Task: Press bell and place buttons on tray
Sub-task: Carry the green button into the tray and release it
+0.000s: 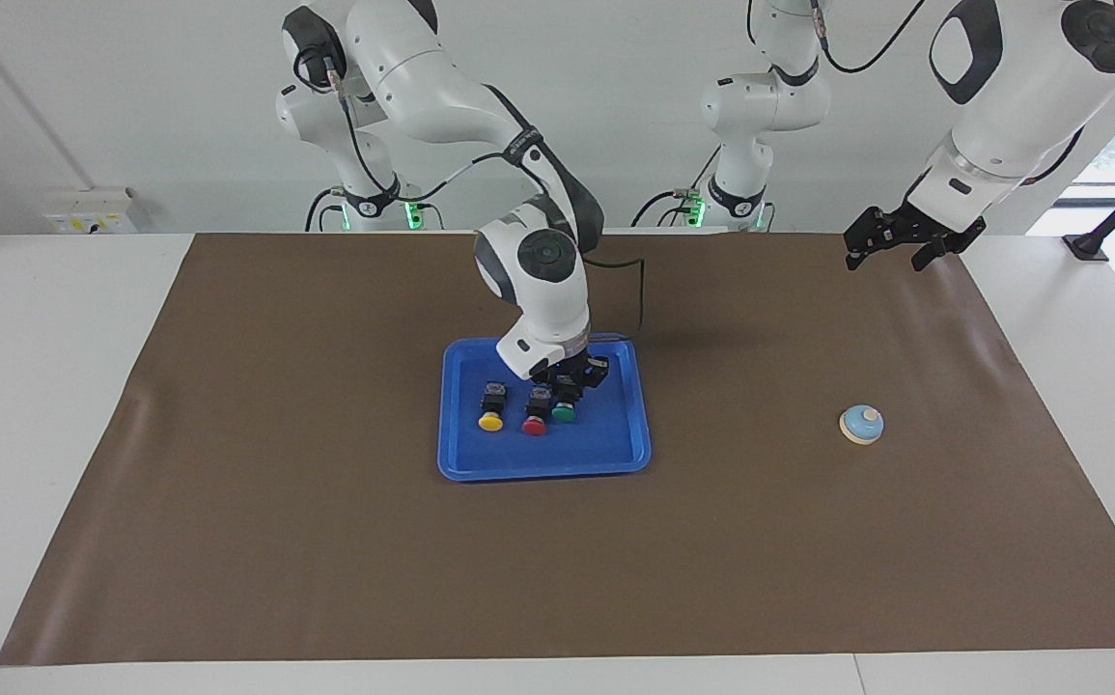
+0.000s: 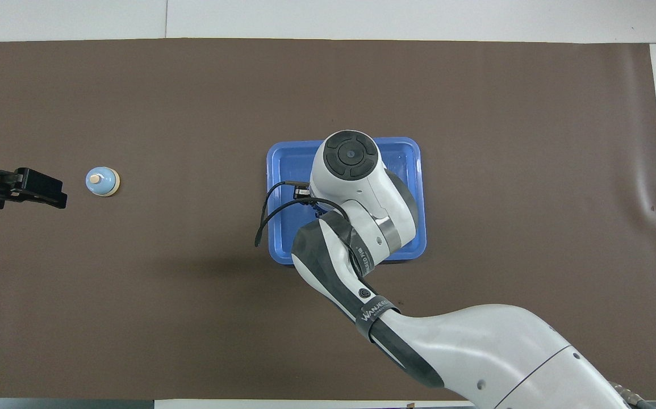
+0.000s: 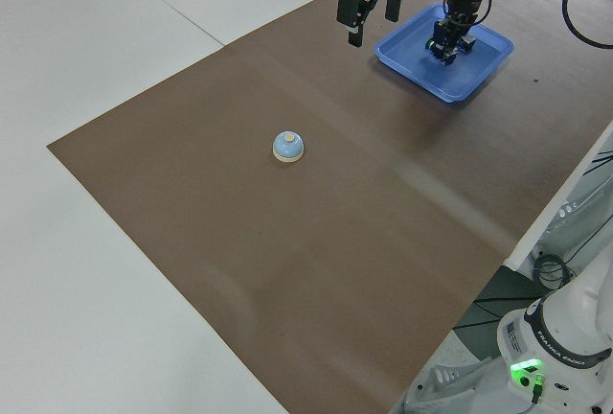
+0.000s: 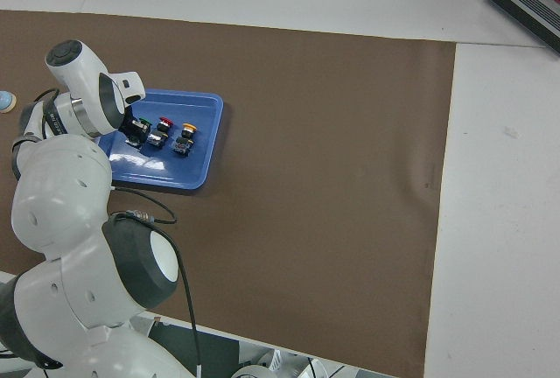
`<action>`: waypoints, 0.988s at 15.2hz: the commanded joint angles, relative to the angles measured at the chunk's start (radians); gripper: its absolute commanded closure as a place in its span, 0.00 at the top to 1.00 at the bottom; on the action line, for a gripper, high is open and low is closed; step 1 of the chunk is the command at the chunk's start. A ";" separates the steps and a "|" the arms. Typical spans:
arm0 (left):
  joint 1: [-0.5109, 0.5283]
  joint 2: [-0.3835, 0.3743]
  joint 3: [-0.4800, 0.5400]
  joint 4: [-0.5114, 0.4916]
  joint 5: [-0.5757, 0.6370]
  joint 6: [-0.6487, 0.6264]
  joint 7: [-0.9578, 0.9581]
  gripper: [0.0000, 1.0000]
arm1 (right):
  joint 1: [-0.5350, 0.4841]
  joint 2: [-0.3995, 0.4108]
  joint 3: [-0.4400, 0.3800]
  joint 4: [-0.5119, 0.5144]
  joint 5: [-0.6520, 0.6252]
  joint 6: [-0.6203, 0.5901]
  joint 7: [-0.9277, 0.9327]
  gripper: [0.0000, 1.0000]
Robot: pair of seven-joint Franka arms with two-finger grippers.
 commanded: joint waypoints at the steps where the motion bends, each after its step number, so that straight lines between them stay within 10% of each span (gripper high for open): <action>1: 0.005 -0.019 -0.001 -0.011 0.007 0.006 -0.009 1.00 | -0.008 -0.023 0.003 -0.040 0.015 0.021 0.011 0.65; 2: 0.005 -0.019 -0.001 -0.011 0.007 0.006 -0.009 1.00 | -0.008 -0.023 0.003 -0.036 0.015 0.018 0.010 1.00; 9: 0.005 -0.019 -0.001 -0.011 0.007 0.006 -0.009 1.00 | -0.064 -0.038 -0.008 0.116 -0.020 -0.223 -0.071 1.00; 15: 0.005 -0.019 -0.001 -0.011 0.007 0.008 -0.009 1.00 | -0.246 -0.248 -0.006 0.089 -0.068 -0.393 -0.344 1.00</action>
